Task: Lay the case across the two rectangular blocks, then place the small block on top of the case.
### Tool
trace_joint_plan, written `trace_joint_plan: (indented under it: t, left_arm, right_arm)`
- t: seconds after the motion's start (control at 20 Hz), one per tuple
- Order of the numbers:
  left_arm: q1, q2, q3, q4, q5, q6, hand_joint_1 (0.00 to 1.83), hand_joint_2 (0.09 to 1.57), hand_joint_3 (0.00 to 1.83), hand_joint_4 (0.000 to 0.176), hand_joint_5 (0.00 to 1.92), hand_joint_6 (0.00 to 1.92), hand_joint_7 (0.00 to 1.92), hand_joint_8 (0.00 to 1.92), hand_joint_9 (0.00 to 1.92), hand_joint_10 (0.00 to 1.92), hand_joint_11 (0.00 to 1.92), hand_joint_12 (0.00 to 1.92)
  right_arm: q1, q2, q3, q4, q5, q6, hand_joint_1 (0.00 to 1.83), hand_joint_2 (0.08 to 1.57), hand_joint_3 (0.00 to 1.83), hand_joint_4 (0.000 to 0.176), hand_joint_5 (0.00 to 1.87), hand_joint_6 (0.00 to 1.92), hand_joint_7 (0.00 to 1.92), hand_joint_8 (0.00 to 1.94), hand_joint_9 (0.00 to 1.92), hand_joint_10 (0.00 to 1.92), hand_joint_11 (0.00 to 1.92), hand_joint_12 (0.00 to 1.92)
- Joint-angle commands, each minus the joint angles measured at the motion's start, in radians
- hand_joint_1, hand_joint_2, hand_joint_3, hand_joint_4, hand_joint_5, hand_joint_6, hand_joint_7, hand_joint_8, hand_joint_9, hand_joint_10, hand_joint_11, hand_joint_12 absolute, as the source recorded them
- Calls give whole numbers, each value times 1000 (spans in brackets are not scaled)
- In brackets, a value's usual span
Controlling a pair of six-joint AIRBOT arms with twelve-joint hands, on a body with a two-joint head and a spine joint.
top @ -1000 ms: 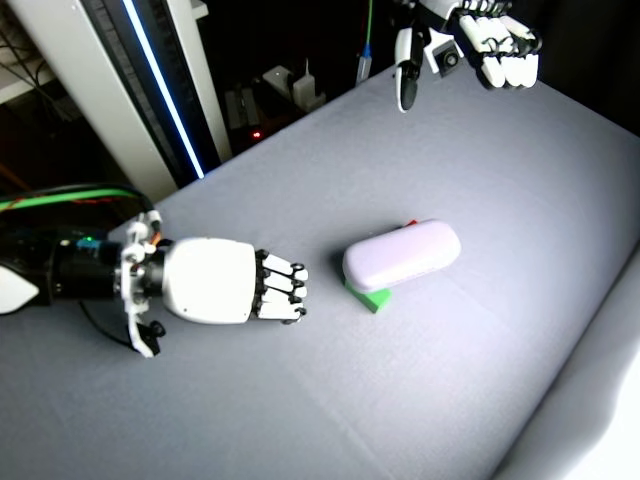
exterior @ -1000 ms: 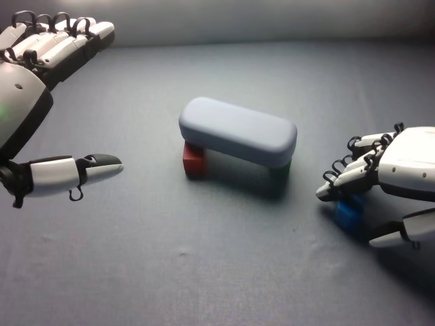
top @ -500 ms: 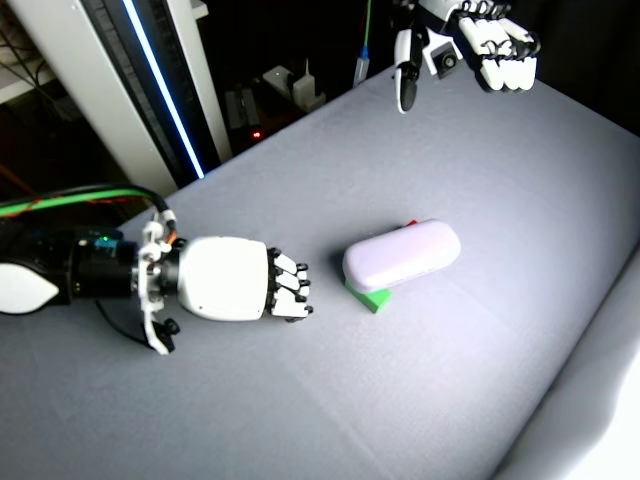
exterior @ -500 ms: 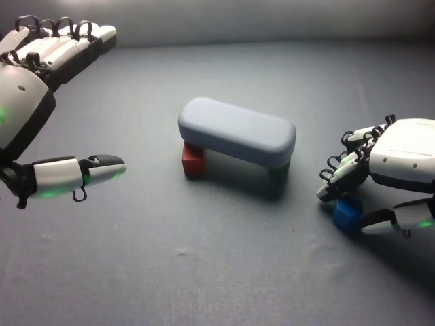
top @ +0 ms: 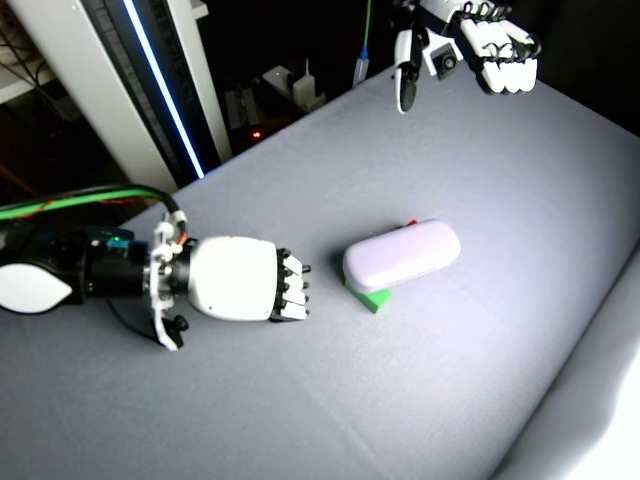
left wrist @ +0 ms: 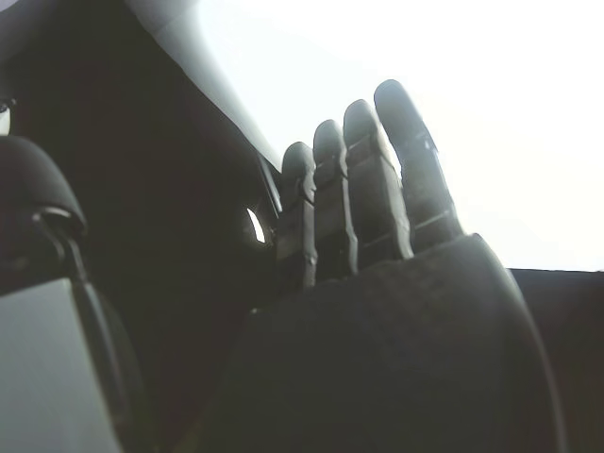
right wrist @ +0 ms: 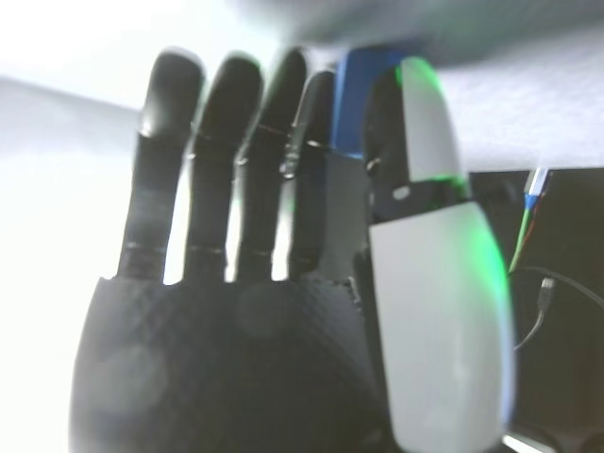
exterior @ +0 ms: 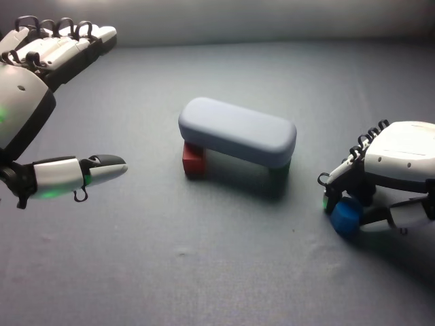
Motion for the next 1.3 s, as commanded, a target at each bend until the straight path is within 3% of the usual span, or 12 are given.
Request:
trace_joint_plan:
  t: [0.0, 0.1, 0.2, 0.25, 0.4, 0.45, 0.5, 0.6, 0.7, 0.95, 1.0, 1.25]
  left_arm:
    - [-9, -4, 7, 13, -125, -5, 926, 872, 2, 0, 261, 1, 264, 1, 268, 2, 0, 843]
    - [-9, -4, 7, 11, -125, -5, 935, 870, 0, 0, 260, 1, 266, 1, 267, 1, 0, 820]
    - [-6, -4, 7, 10, -126, -6, 917, 871, 0, 0, 259, 0, 279, 3, 293, 8, 0, 892]
    - [-5, -4, 7, 9, -127, -8, 919, 871, 0, 0, 259, 0, 281, 3, 300, 10, 0, 901]
    - [2, -5, 7, 5, -127, -11, 944, 866, 0, 0, 269, 3, 287, 4, 300, 7, 0, 901]
    - [6, -4, 7, 4, -130, -14, 940, 864, 0, 0, 265, 1, 287, 3, 299, 7, 0, 902]
    - [8, -4, 7, 3, -131, -15, 938, 863, 0, 0, 262, 0, 284, 2, 297, 5, 0, 904]
    - [13, -4, 7, 1, -133, -18, 933, 854, 0, 0, 265, 2, 303, 5, 323, 10, 0, 973]
    - [18, -4, 7, -2, -133, -21, 953, 850, 0, 0, 267, 1, 298, 0, 319, 4, 0, 957]
    - [23, -6, 8, -7, -135, -23, 939, 850, 0, 0, 283, 3, 308, 2, 321, 4, 0, 942]
    - [23, -6, 8, -7, -135, -23, 932, 853, 1, 0, 284, 3, 311, 3, 324, 5, 0, 944]
    - [30, -7, 8, -10, -136, -27, 948, 848, 0, 0, 283, 1, 309, 3, 329, 8, 0, 954]
  right_arm:
    - [5, -2, 4, 13, 52, -2, 1220, 1144, 1, 0, 824, 1178, 1014, 1067, 904, 1382, 821, 1709]
    - [9, -2, 3, 13, 53, -2, 1217, 1150, 0, 0, 805, 1221, 1008, 1065, 888, 1354, 782, 1679]
    - [17, 1, 1, 17, 65, -2, 1230, 1136, 0, 0, 810, 1306, 1072, 849, 937, 1021, 713, 1397]
    - [19, 3, 0, 23, 78, -2, 1348, 1112, 0, 0, 793, 1327, 1057, 836, 1003, 1007, 699, 1341]
    - [47, 19, -4, 45, 127, -2, 1241, 1139, 5, 0, 777, 1259, 1056, 964, 926, 1023, 656, 1461]
    - [65, 24, -3, 58, 150, -2, 1332, 1167, 10, 0, 677, 1385, 947, 1140, 864, 1184, 487, 1461]
    - [75, 26, -1, 64, 162, -2, 1199, 1215, 7, 0, 661, 1445, 882, 1216, 691, 1173, 288, 1623]
    - [106, 25, 8, 76, 182, -2, 1212, 1155, 0, 0, 822, 1206, 990, 1073, 798, 1190, 591, 1613]
    - [151, 13, 23, 88, 194, -11, 1365, 1128, 0, 0, 793, 1290, 1011, 942, 921, 1133, 674, 1426]
    - [180, -3, 48, 105, 195, -25, 1235, 1122, 2, 0, 848, 1201, 1070, 915, 855, 1024, 518, 1467]
    - [180, -3, 48, 105, 195, -25, 1343, 1115, 1, 0, 837, 1233, 1059, 949, 905, 1077, 513, 1456]
    - [180, -3, 50, 112, 195, -25, 1233, 1109, 0, 0, 899, 1120, 1076, 913, 883, 1105, 663, 1522]
